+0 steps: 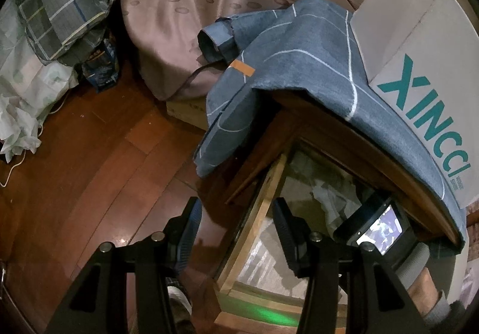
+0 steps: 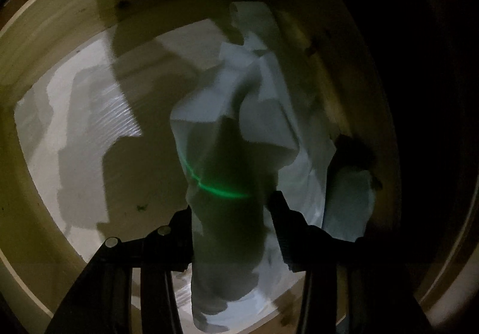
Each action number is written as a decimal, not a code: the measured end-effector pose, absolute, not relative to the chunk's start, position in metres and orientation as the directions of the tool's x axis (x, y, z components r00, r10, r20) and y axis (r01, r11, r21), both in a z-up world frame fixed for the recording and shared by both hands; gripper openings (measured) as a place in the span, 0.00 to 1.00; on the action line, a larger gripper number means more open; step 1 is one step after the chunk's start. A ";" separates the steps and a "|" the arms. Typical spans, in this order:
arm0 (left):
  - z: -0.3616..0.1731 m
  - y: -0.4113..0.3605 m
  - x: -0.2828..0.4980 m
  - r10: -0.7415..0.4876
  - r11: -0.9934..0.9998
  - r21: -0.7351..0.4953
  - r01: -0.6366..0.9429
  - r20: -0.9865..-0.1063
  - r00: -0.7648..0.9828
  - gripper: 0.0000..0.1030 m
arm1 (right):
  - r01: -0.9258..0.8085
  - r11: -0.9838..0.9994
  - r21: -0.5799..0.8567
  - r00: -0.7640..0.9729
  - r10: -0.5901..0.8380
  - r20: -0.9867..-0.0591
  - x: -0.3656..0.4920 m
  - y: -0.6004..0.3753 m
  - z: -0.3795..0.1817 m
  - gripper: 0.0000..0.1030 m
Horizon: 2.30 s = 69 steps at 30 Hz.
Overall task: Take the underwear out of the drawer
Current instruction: 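Grasp the long white underwear in the drawer with the right tool, then lift the white underwear out of the drawer with the right tool, then carry the white underwear into the shoe box with the right tool and release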
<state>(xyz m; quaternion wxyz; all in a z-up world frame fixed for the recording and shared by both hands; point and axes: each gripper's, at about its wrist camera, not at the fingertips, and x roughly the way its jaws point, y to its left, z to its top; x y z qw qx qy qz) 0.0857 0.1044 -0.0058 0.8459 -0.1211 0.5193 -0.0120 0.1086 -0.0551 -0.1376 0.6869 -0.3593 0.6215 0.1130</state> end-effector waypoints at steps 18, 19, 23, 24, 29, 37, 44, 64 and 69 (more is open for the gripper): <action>-0.008 0.096 0.086 -0.127 0.979 -0.185 -0.085 -0.882 0.454 0.49 | -0.533 0.811 -0.243 0.122 -0.211 -0.970 0.110 -0.073 -0.124 0.16; -0.008 0.096 0.085 -0.126 0.979 -0.184 -0.084 -0.882 0.454 0.49 | -0.528 0.820 -0.222 0.111 -0.193 -0.975 0.106 -0.073 -0.121 0.15; -0.010 0.096 0.086 -0.122 0.980 -0.179 -0.086 -0.884 0.451 0.49 | -0.510 0.844 -0.164 0.087 -0.139 -0.986 0.080 -0.072 -0.106 0.14; -0.010 0.096 0.086 -0.120 0.980 -0.177 -0.086 -0.884 0.451 0.49 | -0.496 0.858 -0.130 0.073 -0.108 -0.991 0.086 -0.067 -0.101 0.14; -0.010 0.096 0.085 -0.113 0.982 -0.170 -0.087 -0.884 0.454 0.49 | -0.424 0.906 -0.021 0.060 0.004 -0.998 0.066 -0.077 -0.082 0.13; -0.010 0.091 0.083 -0.102 0.987 -0.146 -0.064 -0.886 0.453 0.49 | -0.342 0.939 0.045 0.127 0.094 -0.987 0.046 -0.091 -0.044 0.13; -0.010 0.083 0.082 -0.078 0.994 -0.106 -0.034 -0.885 0.459 0.49 | -0.176 0.978 0.108 0.227 0.147 -0.963 0.018 -0.106 -0.028 0.13; -0.016 0.059 0.079 -0.064 0.998 -0.045 0.053 -0.886 0.459 0.49 | -0.054 0.987 0.152 0.387 0.161 -0.908 -0.036 -0.126 0.051 0.13; -0.016 0.057 0.078 -0.067 0.997 -0.044 0.061 -0.890 0.451 0.49 | -0.060 0.989 0.136 0.441 0.148 -0.885 -0.051 -0.126 0.089 0.13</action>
